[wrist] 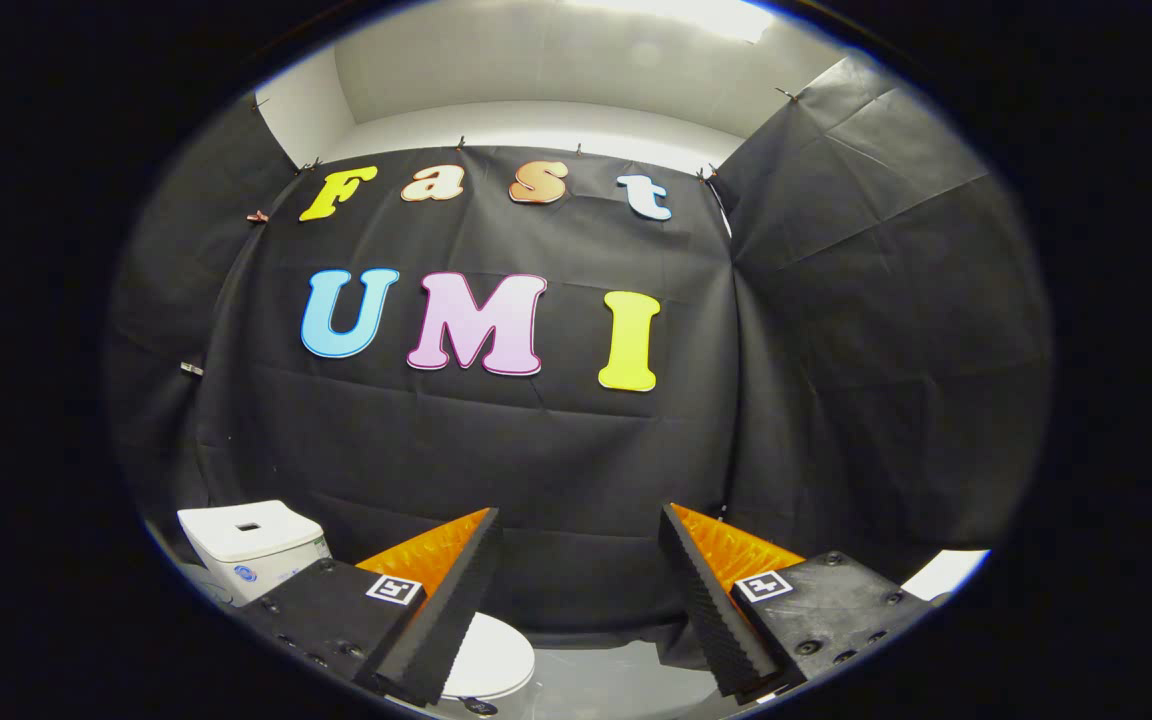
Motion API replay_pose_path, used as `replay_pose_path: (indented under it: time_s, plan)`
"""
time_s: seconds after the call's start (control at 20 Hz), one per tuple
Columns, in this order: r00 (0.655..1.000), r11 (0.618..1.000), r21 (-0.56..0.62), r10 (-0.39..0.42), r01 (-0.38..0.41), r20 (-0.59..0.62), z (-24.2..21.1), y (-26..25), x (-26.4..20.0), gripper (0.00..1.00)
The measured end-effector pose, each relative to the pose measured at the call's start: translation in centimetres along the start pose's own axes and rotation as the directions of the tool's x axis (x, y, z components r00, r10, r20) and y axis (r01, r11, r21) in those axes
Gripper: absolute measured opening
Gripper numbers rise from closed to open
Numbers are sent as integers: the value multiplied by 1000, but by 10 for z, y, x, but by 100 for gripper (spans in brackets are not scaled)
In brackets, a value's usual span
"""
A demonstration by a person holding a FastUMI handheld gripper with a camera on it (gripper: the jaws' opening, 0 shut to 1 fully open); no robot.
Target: Open the toilet lid.
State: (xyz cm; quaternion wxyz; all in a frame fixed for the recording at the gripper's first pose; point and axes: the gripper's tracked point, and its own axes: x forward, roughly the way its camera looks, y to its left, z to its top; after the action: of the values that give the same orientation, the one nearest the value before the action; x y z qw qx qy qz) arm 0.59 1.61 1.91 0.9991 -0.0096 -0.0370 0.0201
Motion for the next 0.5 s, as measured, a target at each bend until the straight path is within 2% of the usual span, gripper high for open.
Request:
replay_pose_path:
  time_s: [0.25,0.5]
  plan:
    - [1000,999,-19,30,-29,8,-3,14,-2,97]
    - [1000,999,19,28,-28,-7,-22,20,6,97]
